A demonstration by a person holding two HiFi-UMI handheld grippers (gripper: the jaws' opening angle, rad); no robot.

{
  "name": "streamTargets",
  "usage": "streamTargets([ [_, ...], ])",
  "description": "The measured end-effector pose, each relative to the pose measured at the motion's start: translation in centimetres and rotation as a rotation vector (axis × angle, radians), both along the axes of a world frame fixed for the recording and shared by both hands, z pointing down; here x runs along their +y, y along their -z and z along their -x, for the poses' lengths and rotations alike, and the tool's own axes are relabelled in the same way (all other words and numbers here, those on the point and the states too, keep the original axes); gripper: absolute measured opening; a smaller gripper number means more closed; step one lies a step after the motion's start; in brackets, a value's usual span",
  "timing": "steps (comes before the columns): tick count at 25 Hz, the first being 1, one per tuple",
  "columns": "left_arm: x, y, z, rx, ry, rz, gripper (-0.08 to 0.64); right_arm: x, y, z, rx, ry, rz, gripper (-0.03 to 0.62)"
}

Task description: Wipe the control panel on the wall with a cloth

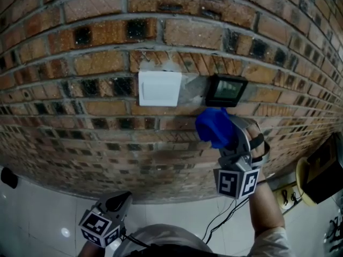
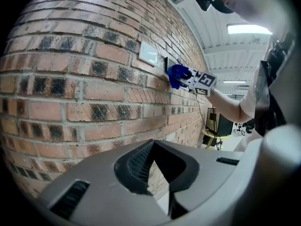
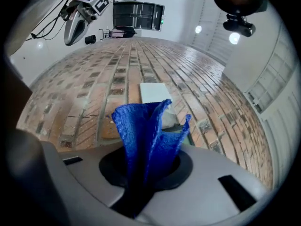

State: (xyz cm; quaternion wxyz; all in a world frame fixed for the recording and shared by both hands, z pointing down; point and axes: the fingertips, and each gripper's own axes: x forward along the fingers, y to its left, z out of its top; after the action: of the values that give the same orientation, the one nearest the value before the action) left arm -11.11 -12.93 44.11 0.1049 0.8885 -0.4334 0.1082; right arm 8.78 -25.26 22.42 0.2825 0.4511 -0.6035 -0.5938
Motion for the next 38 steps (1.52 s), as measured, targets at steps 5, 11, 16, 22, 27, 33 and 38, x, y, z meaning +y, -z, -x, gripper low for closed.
streamTargets([
  [5,-0.2,0.1,-0.4,-0.002,-0.013,-0.008,0.002,1.2,6.3,0.2,-0.021,0.025,-0.113,0.089],
  [11,-0.3,0.0,-0.3,0.020,0.000,-0.014,0.001,-0.4,9.2,-0.4,-0.038,0.006,-0.137,0.089],
  [16,-0.3,-0.2,0.1,0.022,0.008,-0.012,0.002,-0.3,7.5,-0.3,-0.014,-0.016,-0.146,0.089],
  [22,-0.4,-0.1,-0.1,0.017,0.001,-0.007,0.002,-0.4,3.2,0.1,0.006,-0.011,-0.093,0.089],
  [27,-0.3,-0.1,-0.3,0.001,-0.009,-0.011,0.001,-1.2,-0.3,0.2,0.014,-0.013,-0.037,0.089],
  [33,-0.2,-0.2,-0.5,0.001,-0.017,-0.006,0.001,-2.4,-3.0,0.0,0.022,-0.021,0.011,0.091],
  [38,-0.1,-0.2,-0.4,0.001,-0.018,-0.009,0.002,-0.7,-0.8,-0.1,0.010,-0.009,0.007,0.089],
])
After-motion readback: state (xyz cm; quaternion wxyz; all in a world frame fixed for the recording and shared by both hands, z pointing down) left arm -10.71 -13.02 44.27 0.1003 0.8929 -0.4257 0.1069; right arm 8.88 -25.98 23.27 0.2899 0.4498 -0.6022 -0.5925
